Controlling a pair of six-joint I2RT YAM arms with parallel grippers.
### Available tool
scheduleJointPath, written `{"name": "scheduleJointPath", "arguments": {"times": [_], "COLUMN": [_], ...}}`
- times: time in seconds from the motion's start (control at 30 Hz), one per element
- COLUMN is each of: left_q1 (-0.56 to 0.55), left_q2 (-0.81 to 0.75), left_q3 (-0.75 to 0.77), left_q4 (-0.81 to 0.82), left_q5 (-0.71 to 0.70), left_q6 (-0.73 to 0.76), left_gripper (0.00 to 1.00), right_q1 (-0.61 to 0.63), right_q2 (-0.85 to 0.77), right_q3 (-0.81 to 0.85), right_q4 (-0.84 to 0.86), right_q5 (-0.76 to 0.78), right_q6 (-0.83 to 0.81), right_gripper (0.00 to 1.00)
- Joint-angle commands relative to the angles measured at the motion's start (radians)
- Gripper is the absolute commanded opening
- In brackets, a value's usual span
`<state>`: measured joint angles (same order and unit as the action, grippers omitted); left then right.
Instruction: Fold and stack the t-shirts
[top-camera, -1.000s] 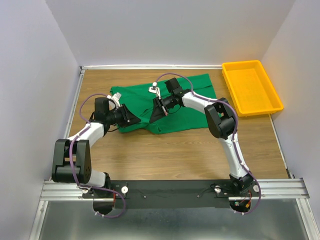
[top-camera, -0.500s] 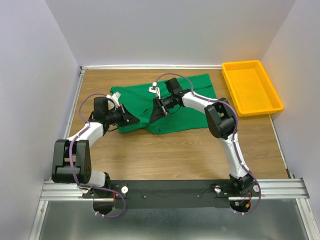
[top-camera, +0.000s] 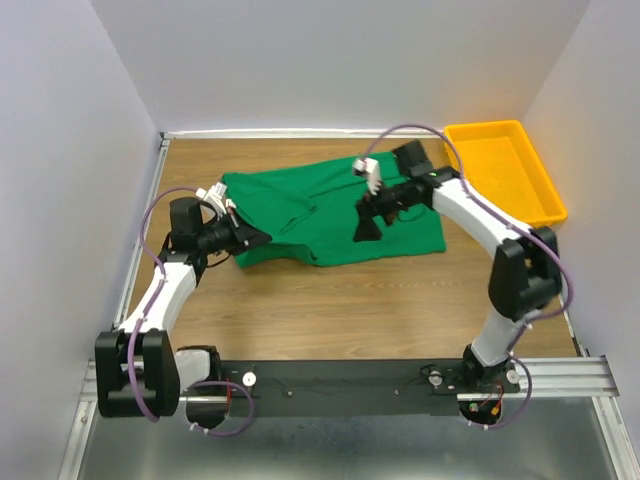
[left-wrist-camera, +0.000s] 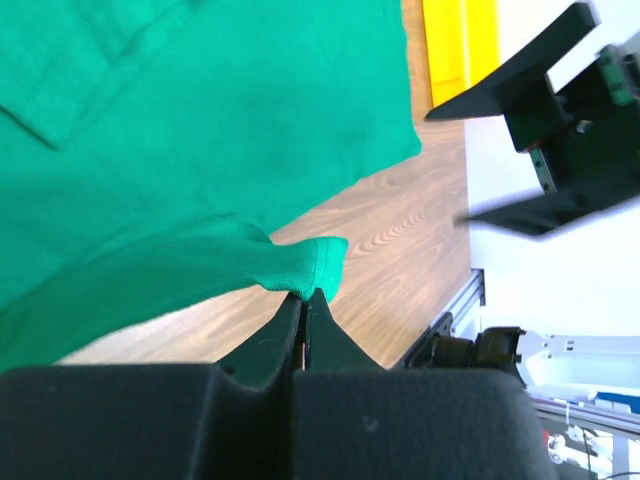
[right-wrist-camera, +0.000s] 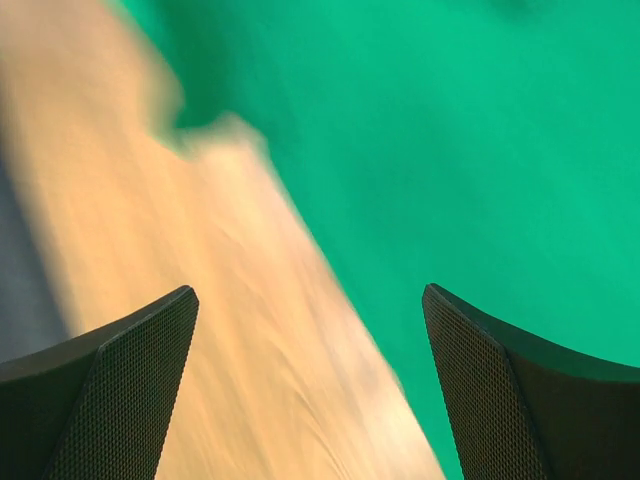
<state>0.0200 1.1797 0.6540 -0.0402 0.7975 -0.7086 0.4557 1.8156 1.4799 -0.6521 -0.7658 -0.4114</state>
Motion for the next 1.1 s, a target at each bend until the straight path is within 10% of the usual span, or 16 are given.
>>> {"name": "scheduleJointPath", "arguments": {"times": [0.0,0.23,0.3,0.77,1.07], "left_q1": [0.008,0.008,0.008,0.008,0.008], "left_q2": [-0.054,-0.091,-0.097,-0.101,-0.111], "left_q3": [-0.048,-0.074,-0.071,-0.116,-0.125], "left_q4": [-0.032,-0.03,-0.03,0.026,0.036], "left_q5": [0.023,0.04,0.043,0.052,0.046], "left_q6": [-0.04,-0.045,-0.046,-0.065,-0.095], "left_gripper": [0.0,0.0,0.0,0.0,0.0], "right_q1": [-0.178,-0.31,-0.322,-0.338,-0.338], "right_q2": [-0.14,-0.283,-0.253,-0.066,-0.053], "right_q3": [-0.206,-0.409,-0.417,-0.379,-0.385], "right_q4": [-0.1,-0.123,-0.107,0.029,0.032], "right_q5": [0.311,0.532,0.583,0.705,0.678], "right_q6": [-0.202,-0.433,-0.449,-0.517,-0.507], "right_gripper": [0.99,0.86,0.71,0.52,0.13]}}
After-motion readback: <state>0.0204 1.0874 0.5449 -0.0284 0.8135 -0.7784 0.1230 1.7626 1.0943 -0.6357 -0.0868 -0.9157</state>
